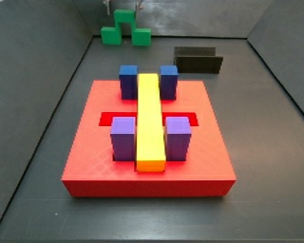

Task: Pick up the green object. Move up. Move to above the board. Insert the green object.
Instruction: Pick up the green object.

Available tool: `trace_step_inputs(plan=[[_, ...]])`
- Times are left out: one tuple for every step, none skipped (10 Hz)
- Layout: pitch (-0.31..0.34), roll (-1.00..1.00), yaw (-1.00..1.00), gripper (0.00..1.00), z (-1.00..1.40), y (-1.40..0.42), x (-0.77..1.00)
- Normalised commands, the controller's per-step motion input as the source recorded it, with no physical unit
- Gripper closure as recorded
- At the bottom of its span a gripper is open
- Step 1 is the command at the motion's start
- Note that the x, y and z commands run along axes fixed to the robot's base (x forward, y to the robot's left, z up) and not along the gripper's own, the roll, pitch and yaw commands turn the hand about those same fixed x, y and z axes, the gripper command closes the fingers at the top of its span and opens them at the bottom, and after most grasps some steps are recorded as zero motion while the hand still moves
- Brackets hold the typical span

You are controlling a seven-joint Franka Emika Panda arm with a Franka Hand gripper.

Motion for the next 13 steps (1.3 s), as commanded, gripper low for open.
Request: trace_step_inputs(plan=[[0.0, 0.0, 0.0, 0.0, -0.28, 0.04, 0.04], [0.0, 0.0, 0.0, 0.0, -0.26, 0.05, 0.04], [0.0, 0.0, 0.0, 0.0, -0.25, 0.04, 0.04], [0.0, 0.0, 0.0, 0.0, -0.17, 0.01, 0.0], [0.0, 0.0, 0.0, 0.0, -0.07, 0.0, 0.0], [0.0, 0.0, 0.0, 0.0, 0.0, 0.0, 0.0], [0.0, 0.0, 0.0, 1.0, 0.0, 0.0, 0.0], [0.0, 0.0, 0.0, 1.0, 0.0, 0.0, 0.0], [0.0, 0.0, 0.0, 1.0, 0.0, 0.0, 0.0], [0.0, 0.0, 0.0, 1.0, 0.0, 0.0, 0.0], [0.0, 0.0, 0.0, 1.0, 0.0, 0.0, 0.0], [0.0, 0.0, 0.0, 1.0, 0.0, 0.0, 0.0], [0.0, 0.0, 0.0, 1.0, 0.0, 0.0, 0.0]])
